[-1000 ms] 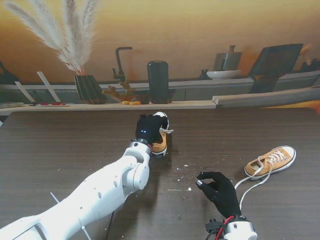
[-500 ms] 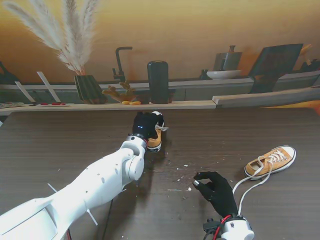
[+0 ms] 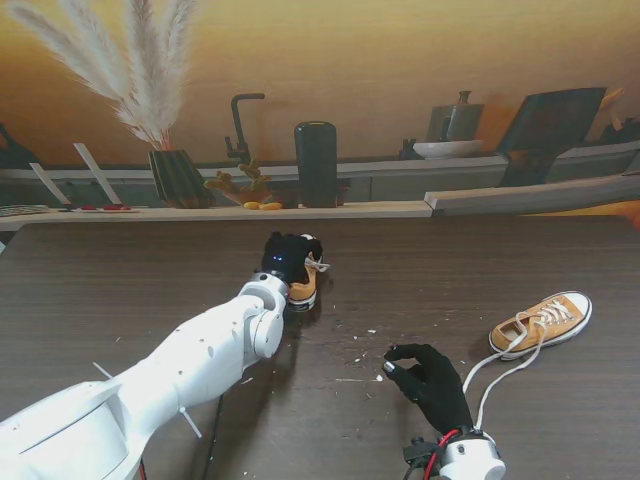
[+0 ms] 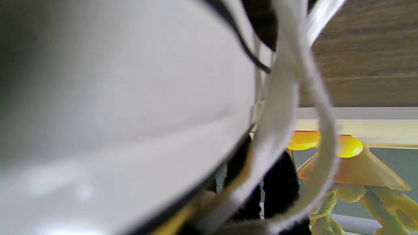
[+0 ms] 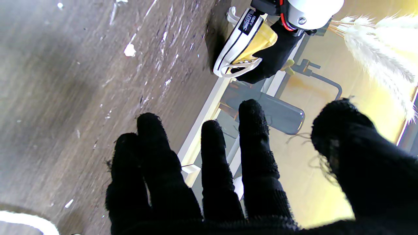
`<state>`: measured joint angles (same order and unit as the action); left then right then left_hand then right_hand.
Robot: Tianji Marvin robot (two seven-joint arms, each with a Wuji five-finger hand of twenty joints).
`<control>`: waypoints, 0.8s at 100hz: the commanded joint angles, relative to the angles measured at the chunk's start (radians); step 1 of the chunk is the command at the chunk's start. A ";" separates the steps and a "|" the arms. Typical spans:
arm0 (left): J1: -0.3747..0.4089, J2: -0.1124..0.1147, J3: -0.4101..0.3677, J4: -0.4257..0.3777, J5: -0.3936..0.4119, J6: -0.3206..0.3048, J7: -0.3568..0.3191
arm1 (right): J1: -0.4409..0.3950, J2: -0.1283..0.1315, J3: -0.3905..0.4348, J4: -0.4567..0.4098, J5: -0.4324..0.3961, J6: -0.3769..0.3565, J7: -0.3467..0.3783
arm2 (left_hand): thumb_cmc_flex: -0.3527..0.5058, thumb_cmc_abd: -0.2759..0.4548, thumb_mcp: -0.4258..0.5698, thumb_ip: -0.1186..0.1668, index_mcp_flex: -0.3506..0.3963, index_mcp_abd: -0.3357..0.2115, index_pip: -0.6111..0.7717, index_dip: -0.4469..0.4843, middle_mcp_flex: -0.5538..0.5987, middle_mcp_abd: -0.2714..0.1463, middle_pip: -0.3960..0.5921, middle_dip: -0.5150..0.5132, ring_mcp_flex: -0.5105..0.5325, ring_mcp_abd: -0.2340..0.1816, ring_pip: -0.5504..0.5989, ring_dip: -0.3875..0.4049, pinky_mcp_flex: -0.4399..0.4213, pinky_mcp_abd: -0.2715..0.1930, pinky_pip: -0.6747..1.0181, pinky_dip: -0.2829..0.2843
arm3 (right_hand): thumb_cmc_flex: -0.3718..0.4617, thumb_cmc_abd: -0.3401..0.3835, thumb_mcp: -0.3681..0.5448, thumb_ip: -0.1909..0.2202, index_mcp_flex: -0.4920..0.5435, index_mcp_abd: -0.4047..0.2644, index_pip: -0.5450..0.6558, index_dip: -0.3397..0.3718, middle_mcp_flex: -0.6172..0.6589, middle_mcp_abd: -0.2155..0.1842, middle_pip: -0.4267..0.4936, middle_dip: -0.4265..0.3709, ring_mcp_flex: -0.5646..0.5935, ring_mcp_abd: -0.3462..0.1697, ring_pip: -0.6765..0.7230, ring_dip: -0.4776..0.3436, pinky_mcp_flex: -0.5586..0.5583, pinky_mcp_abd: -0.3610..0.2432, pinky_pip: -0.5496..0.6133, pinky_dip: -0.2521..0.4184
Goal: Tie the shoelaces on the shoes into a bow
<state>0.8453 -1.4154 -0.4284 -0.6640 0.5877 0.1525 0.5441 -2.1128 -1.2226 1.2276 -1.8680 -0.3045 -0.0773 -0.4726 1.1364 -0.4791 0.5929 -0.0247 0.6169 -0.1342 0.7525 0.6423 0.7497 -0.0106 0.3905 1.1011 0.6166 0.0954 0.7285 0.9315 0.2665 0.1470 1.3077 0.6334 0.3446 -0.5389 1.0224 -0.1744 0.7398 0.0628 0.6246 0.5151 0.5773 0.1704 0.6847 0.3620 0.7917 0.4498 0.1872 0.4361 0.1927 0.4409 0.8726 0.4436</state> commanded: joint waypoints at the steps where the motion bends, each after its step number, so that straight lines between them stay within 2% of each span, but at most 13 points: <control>1: -0.013 -0.005 0.000 -0.005 -0.002 -0.001 -0.024 | -0.001 0.004 -0.002 -0.003 0.002 0.000 0.018 | 0.011 0.037 0.014 0.033 -0.034 -0.045 -0.013 -0.025 0.007 0.025 -0.015 0.013 -0.035 -0.004 -0.020 -0.003 -0.025 -0.070 -0.013 0.021 | -0.041 0.014 -0.033 0.029 0.004 -0.017 -0.012 0.004 -0.002 0.003 -0.007 -0.009 0.000 0.035 0.001 0.013 0.012 -0.020 0.042 0.012; 8: -0.012 0.000 0.004 -0.012 -0.004 0.002 -0.047 | -0.002 0.004 -0.002 -0.004 0.003 -0.001 0.019 | -0.023 0.033 -0.007 0.040 -0.049 -0.019 -0.040 -0.052 -0.007 0.030 -0.036 0.001 -0.059 -0.011 -0.023 -0.009 -0.034 -0.069 -0.027 0.022 | -0.041 0.015 -0.033 0.029 0.003 -0.018 -0.013 0.004 -0.002 0.003 -0.007 -0.009 0.000 0.035 0.001 0.013 0.012 -0.019 0.042 0.012; 12: -0.010 0.007 0.006 -0.024 -0.001 0.007 -0.069 | -0.002 0.004 -0.002 -0.005 0.003 -0.001 0.018 | -0.055 0.037 -0.030 0.056 -0.059 -0.015 -0.058 -0.081 -0.028 0.035 -0.053 -0.012 -0.095 -0.021 -0.003 -0.037 -0.050 -0.068 -0.049 0.022 | -0.041 0.015 -0.033 0.029 0.004 -0.018 -0.013 0.004 -0.001 0.003 -0.007 -0.009 0.000 0.035 0.001 0.013 0.012 -0.019 0.043 0.012; 16: -0.007 0.018 0.006 -0.045 0.002 0.018 -0.099 | -0.003 0.003 -0.002 -0.007 0.004 -0.002 0.018 | -0.097 0.054 -0.033 0.070 -0.074 -0.007 -0.074 -0.096 -0.090 0.043 -0.001 -0.079 -0.137 -0.028 0.012 -0.072 -0.071 -0.069 -0.073 0.028 | -0.040 0.014 -0.032 0.029 0.004 -0.017 -0.013 0.004 -0.001 0.003 -0.007 -0.009 0.000 0.035 0.001 0.013 0.012 -0.019 0.043 0.012; 20: -0.002 0.032 0.006 -0.078 0.008 0.037 -0.135 | -0.004 0.003 -0.001 -0.008 0.003 -0.003 0.018 | -0.166 0.090 -0.047 0.095 -0.091 0.004 -0.100 -0.105 -0.161 0.050 0.055 -0.164 -0.179 -0.042 0.021 -0.144 -0.093 -0.069 -0.099 0.030 | -0.040 0.014 -0.033 0.029 0.004 -0.017 -0.013 0.004 -0.001 0.003 -0.007 -0.009 -0.001 0.036 0.001 0.013 0.012 -0.019 0.043 0.011; 25: 0.004 0.049 0.003 -0.116 0.013 0.058 -0.179 | -0.005 0.004 -0.001 -0.008 0.001 -0.003 0.017 | -0.214 0.101 -0.087 0.112 -0.110 0.022 -0.134 -0.111 -0.230 0.056 0.097 -0.359 -0.215 -0.035 0.014 -0.178 -0.119 -0.068 -0.132 0.029 | -0.040 0.014 -0.032 0.029 0.002 -0.018 -0.013 0.004 -0.001 0.003 -0.007 -0.009 0.000 0.036 0.001 0.014 0.012 -0.020 0.043 0.011; 29: 0.008 0.060 0.001 -0.145 0.016 0.078 -0.211 | -0.006 0.003 0.000 -0.009 0.001 -0.004 0.016 | -0.238 0.105 -0.106 0.114 -0.119 0.031 -0.153 -0.119 -0.256 0.063 0.087 -0.395 -0.240 -0.032 -0.001 -0.184 -0.139 -0.065 -0.152 0.026 | -0.040 0.013 -0.032 0.029 0.003 -0.018 -0.013 0.004 -0.002 0.003 -0.008 -0.009 0.001 0.036 0.001 0.014 0.012 -0.020 0.043 0.011; 39: 0.015 0.093 0.002 -0.226 0.033 0.141 -0.307 | -0.009 0.004 0.001 -0.012 -0.001 -0.006 0.015 | -0.316 0.124 -0.180 0.139 -0.142 0.070 -0.231 -0.154 -0.317 0.081 0.041 -0.446 -0.294 -0.018 -0.046 -0.196 -0.183 -0.062 -0.212 0.022 | -0.040 0.012 -0.032 0.028 0.003 -0.019 -0.013 0.004 -0.001 0.002 -0.007 -0.009 0.000 0.034 0.001 0.014 0.012 -0.020 0.043 0.011; 51: 0.019 0.124 0.004 -0.306 0.043 0.199 -0.402 | -0.014 0.004 0.003 -0.016 -0.001 -0.009 0.015 | -0.380 0.108 -0.288 0.130 -0.177 0.109 -0.323 -0.196 -0.389 0.109 -0.019 -0.484 -0.355 -0.004 -0.094 -0.207 -0.231 -0.058 -0.279 0.025 | -0.038 0.008 -0.031 0.028 0.002 -0.017 -0.013 0.004 -0.001 0.002 -0.007 -0.009 0.001 0.035 0.002 0.015 0.012 -0.020 0.043 0.011; 61: 0.017 0.141 0.011 -0.344 0.058 0.227 -0.450 | -0.018 0.004 0.004 -0.020 -0.003 -0.013 0.014 | -0.427 0.110 -0.356 0.115 -0.197 0.131 -0.384 -0.222 -0.431 0.110 -0.054 -0.500 -0.386 0.001 -0.119 -0.210 -0.253 -0.058 -0.314 0.028 | -0.036 0.006 -0.031 0.027 0.003 -0.017 -0.012 0.004 0.000 0.003 -0.007 -0.009 0.000 0.034 0.003 0.017 0.013 -0.020 0.042 0.010; 80: 0.015 0.169 0.015 -0.407 0.073 0.261 -0.525 | -0.029 0.005 0.009 -0.029 -0.005 -0.021 0.013 | -0.460 0.139 -0.479 0.082 -0.222 0.151 -0.481 -0.259 -0.480 0.111 -0.111 -0.528 -0.424 0.004 -0.162 -0.216 -0.280 -0.059 -0.379 0.036 | -0.031 -0.002 -0.030 0.025 0.004 -0.019 -0.011 0.005 0.001 0.001 -0.006 -0.008 0.001 0.034 0.005 0.020 0.014 -0.020 0.043 0.010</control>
<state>0.8652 -1.2586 -0.4143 -1.0463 0.6521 0.4001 0.0486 -2.1330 -1.2217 1.2343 -1.8860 -0.3064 -0.0928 -0.4711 0.7186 -0.3712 0.1691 0.0839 0.4184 -0.1143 0.2875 0.4034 0.3216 0.0532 0.3364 0.6112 0.2308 0.0918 0.5863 0.7485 0.0126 0.1464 0.9566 0.6458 0.3446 -0.5389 1.0224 -0.1744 0.7398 0.0628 0.6246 0.5151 0.5772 0.1705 0.6847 0.3620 0.7917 0.4498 0.1871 0.4442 0.1951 0.4409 0.8726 0.4436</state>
